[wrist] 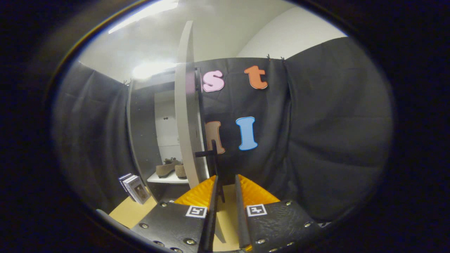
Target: Open the shoe cabinet door, grab the shoes and put them into the shoe cabinet, then close the shoe cabinet door.
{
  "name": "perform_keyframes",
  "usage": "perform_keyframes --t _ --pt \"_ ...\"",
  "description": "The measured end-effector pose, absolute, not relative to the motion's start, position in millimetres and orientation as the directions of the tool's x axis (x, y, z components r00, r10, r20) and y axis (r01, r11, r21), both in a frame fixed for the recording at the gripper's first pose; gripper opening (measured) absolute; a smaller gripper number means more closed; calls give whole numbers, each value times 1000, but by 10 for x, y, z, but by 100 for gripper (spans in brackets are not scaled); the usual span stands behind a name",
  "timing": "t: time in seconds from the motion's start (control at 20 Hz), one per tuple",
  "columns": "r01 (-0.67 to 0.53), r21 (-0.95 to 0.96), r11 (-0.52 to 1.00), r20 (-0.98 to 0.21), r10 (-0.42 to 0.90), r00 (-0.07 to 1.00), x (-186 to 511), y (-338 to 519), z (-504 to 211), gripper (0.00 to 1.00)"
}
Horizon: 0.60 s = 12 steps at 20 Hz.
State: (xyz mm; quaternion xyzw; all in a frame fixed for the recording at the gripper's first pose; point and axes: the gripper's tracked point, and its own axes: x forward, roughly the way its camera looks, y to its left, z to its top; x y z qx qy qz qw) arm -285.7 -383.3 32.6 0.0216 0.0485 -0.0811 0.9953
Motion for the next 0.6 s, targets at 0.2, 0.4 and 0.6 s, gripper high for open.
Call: perform_keyframes --t 0.2,0.4,0.6 --pt "135 33 990 -128 -130 983 -2739 -3786 250 44" --pt "111 45 993 -124 -105 987 -2715 -3730 250 48" --pt "84 64 994 -121 -76 990 -2711 -3620 237 48"
